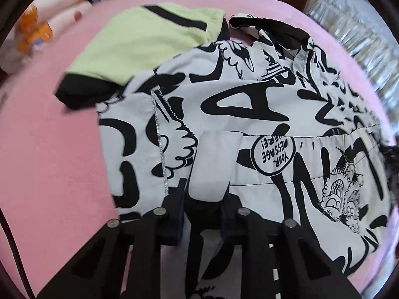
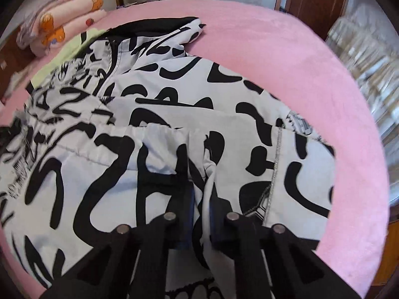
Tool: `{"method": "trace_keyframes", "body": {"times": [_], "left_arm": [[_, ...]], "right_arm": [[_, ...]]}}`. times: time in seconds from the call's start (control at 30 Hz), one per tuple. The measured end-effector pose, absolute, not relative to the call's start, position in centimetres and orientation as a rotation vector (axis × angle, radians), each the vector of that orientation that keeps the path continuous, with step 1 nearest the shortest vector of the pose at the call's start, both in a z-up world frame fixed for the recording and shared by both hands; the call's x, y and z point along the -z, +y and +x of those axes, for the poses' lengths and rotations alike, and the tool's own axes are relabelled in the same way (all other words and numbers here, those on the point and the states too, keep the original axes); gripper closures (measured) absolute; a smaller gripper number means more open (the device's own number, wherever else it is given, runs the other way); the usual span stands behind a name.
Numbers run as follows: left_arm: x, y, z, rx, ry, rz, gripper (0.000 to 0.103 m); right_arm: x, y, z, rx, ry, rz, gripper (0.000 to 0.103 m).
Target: Fold large clothes
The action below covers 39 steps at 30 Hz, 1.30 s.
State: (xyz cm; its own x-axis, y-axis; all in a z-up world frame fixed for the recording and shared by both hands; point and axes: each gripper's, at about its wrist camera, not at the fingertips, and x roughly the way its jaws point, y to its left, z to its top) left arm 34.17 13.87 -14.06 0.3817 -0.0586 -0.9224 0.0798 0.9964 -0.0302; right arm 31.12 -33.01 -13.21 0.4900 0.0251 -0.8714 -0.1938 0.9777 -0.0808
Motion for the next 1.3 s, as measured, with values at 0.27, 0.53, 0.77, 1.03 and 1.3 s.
{"method": "trace_keyframes", "body": {"times": [0.27,0.53,0.77,1.03,1.3], "left_arm": [[7.1,12.7,31.8,0.042,1.000,0.088,0.090],[0.0,11.7,36.9,0.032,0.826,0.103,0.095],[6.8,10.8,43.9,-0.056,0.912,0.124,0.096],[14.8,10.6,46.9,-0.100,0.971,0.145,0.095],[14.6,13.1,46.0,-0.093,0.973,0.028,0.068]], "right_arm": [[6.2,-35.3,26.4,-0.018,0.846,-0.045,0.100],[-0.1,-37.3,28.2,0.041,0.669,0.020,0.100],[4.1,-37.0,37.1,0.106,0.769,0.017,0.100],[12.2,-35.3,43.2,0.172,0.939,-0.064,0.099],[13.0,-36.4,43.5,0.192,0.999,0.000,0.080]]}}
